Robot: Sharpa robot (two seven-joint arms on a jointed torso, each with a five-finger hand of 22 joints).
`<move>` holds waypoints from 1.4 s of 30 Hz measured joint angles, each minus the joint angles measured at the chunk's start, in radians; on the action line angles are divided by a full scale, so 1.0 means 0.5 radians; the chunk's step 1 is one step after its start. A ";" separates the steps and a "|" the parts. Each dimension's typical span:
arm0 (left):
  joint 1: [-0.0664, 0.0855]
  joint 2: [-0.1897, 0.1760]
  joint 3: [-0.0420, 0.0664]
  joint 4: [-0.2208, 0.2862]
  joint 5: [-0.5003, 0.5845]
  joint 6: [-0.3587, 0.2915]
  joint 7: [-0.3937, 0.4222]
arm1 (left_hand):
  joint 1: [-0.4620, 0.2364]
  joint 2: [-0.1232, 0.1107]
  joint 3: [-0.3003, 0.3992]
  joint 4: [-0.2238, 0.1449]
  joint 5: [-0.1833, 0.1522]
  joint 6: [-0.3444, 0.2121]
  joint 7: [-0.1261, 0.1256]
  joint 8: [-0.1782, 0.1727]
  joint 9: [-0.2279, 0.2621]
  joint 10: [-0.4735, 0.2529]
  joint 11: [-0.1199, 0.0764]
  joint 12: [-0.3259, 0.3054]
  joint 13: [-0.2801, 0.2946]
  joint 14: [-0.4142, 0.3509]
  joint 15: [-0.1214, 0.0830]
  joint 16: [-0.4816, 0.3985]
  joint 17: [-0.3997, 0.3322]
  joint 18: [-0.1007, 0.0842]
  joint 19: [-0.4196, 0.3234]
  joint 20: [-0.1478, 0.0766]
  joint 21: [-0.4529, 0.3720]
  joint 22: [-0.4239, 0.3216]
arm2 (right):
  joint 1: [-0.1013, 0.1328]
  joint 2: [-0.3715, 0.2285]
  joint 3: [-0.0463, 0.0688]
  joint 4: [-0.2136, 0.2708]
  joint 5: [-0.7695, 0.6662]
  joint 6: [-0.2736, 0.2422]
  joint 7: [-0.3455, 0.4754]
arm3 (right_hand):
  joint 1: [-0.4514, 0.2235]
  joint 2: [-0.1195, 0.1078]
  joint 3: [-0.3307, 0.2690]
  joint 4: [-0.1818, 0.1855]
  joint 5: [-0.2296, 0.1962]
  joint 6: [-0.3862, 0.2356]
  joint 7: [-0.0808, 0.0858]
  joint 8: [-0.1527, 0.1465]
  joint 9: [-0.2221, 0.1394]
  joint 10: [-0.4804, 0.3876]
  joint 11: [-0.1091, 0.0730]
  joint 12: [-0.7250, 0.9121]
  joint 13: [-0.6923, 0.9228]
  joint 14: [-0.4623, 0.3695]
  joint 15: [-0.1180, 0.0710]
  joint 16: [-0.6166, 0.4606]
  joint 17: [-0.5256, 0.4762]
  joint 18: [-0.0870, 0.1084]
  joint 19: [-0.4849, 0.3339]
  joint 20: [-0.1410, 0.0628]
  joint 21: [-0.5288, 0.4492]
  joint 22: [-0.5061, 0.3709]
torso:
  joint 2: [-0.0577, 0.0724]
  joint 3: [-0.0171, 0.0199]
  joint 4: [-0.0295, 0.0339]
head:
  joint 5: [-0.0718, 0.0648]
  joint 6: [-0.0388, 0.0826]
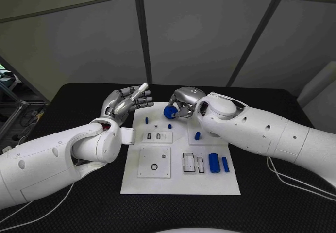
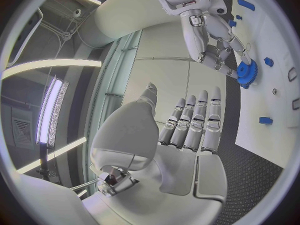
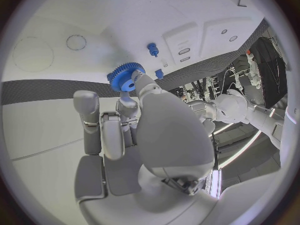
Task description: Assemble the parts on the task board
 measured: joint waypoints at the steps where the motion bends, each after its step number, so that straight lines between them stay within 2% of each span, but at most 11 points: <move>1: 0.000 0.000 0.000 0.000 0.000 0.000 0.000 | 0.000 0.000 0.000 0.000 0.000 0.000 0.000 0.000 0.000 0.000 0.000 0.000 0.000 0.000 0.000 0.000 0.000 0.000 0.000 0.000 0.000 0.000 | 0.000 0.009 -0.003 -0.014 -0.003 0.001 -0.001 | 0.000 0.000 0.000 0.000 0.000 0.000 0.000 0.000 0.000 0.000 0.000 0.000 0.000 0.000 0.000 0.000 0.000 0.000 0.000 0.000 0.000 0.000 | 0.000 0.0002 0.000 | 0.001 0.000; 5: 0.000 0.002 0.000 0.000 0.000 0.000 -0.002 | 0.000 0.000 0.000 0.000 0.000 0.000 0.000 0.000 0.000 0.000 0.000 0.000 0.000 0.000 0.000 0.000 0.000 0.000 0.000 0.000 0.000 0.000 | 0.000 0.053 -0.013 -0.072 -0.016 0.002 -0.004 | 0.000 0.000 0.005 -0.005 -0.003 0.000 0.000 0.000 0.000 0.000 0.000 0.000 0.000 0.000 0.000 0.000 0.000 0.000 0.000 0.000 0.000 0.000 | 0.000 0.0013 0.000 | 0.002 0.001; 14: 0.000 0.005 0.000 0.001 0.000 0.001 -0.004 | 0.000 0.000 0.000 0.000 0.000 0.000 0.000 0.000 0.000 0.000 0.000 0.000 0.000 0.000 0.000 0.000 0.000 0.000 0.000 0.000 0.000 0.000 | 0.002 0.126 -0.017 -0.147 -0.051 -0.007 -0.007 | 0.000 -0.001 0.007 -0.007 -0.005 0.000 0.000 0.000 0.000 0.000 0.000 0.000 0.000 0.000 0.000 0.008 0.000 0.000 0.000 0.000 0.000 0.000 | 0.000 0.0035 -0.002 | 0.007 -0.003; 25: 0.000 0.006 0.000 0.000 0.000 0.002 -0.006 | 0.000 0.000 0.000 0.000 0.000 0.000 0.000 0.000 0.000 0.000 0.000 0.000 0.000 0.000 0.000 0.000 0.000 0.000 0.000 0.000 0.000 0.000 | -0.002 0.168 -0.021 -0.191 -0.069 -0.012 -0.005 | -0.017 -0.022 0.056 0.021 0.001 0.000 0.000 -0.004 0.000 -0.004 0.004 0.000 0.000 0.000 0.000 0.007 0.000 0.000 0.000 0.000 0.000 -0.001 | 0.000 0.0036 -0.004 | 0.009 -0.012; 29: 0.001 0.006 0.000 0.000 0.000 0.002 -0.007 | 0.000 0.000 0.000 0.000 0.000 0.000 0.000 0.000 0.000 0.000 0.000 0.000 0.000 0.000 0.000 -0.008 -0.002 0.000 0.000 0.000 0.000 -0.002 | -0.003 0.180 -0.021 -0.207 -0.072 -0.007 0.000 | -0.070 -0.057 0.080 0.035 0.002 0.000 0.002 -0.064 0.005 -0.029 0.029 -0.010 -0.010 0.000 0.001 0.016 0.000 0.000 0.004 0.005 0.000 -0.004 | -0.001 0.0036 -0.004 | 0.009 -0.016; 32: 0.001 0.006 0.000 0.000 0.000 0.003 -0.008 | 0.000 0.000 0.000 0.000 0.000 0.000 0.000 0.000 0.000 0.000 0.000 0.000 0.000 0.000 0.000 -0.008 -0.002 0.000 0.000 0.000 0.000 -0.002 | -0.003 0.187 -0.021 -0.217 -0.072 0.000 0.007 | -0.133 -0.069 0.066 0.064 0.007 -0.099 0.012 -0.131 0.012 -0.036 0.036 -0.012 -0.016 -0.003 0.012 0.016 0.000 0.000 -0.003 0.019 0.000 -0.005 | -0.001 0.0038 -0.005 | 0.009 -0.016; 37: 0.001 0.007 0.000 0.000 0.000 0.004 -0.009 | 0.000 0.000 0.000 0.000 0.000 0.000 0.000 0.000 0.000 0.000 0.000 0.000 0.000 0.000 0.000 -0.008 -0.002 0.000 -0.007 -0.007 0.000 -0.002 | -0.001 0.190 -0.019 -0.237 -0.076 0.015 0.010 | -0.210 -0.104 0.010 0.098 -0.049 -0.178 0.022 -0.172 -0.010 -0.058 0.058 -0.026 -0.029 -0.004 0.024 0.029 -0.001 0.000 -0.003 0.033 0.000 -0.007 | -0.001 0.0048 -0.006 | 0.007 -0.019; 38: 0.001 0.007 0.000 0.000 0.000 0.004 -0.010 | 0.000 0.000 0.000 0.000 0.000 0.000 0.000 0.000 0.000 0.000 0.000 0.000 0.000 0.000 0.000 -0.008 -0.002 0.000 -0.007 -0.007 0.000 -0.002 | -0.001 0.189 -0.019 -0.238 -0.076 0.018 0.010 | -0.221 -0.115 -0.002 0.110 -0.036 -0.191 0.026 -0.172 -0.010 -0.061 0.061 -0.026 -0.029 0.000 0.029 0.029 -0.001 0.000 -0.003 0.033 0.000 -0.007 | -0.002 0.0048 -0.006 | 0.006 -0.019; 42: 0.001 0.007 0.000 -0.001 0.000 0.004 -0.012 | 0.000 0.000 0.000 0.000 0.000 0.000 0.000 0.000 -0.001 0.000 0.000 0.000 0.000 0.000 0.000 -0.008 -0.001 0.000 -0.007 -0.007 0.000 -0.002 | 0.000 0.185 -0.019 -0.239 -0.077 0.030 0.010 | -0.346 -0.106 -0.036 0.202 0.182 -0.214 0.024 -0.172 -0.008 -0.069 0.068 -0.026 -0.024 0.000 0.029 0.039 -0.001 0.000 -0.004 0.034 0.009 -0.005 | -0.002 0.0048 -0.006 | 0.006 -0.019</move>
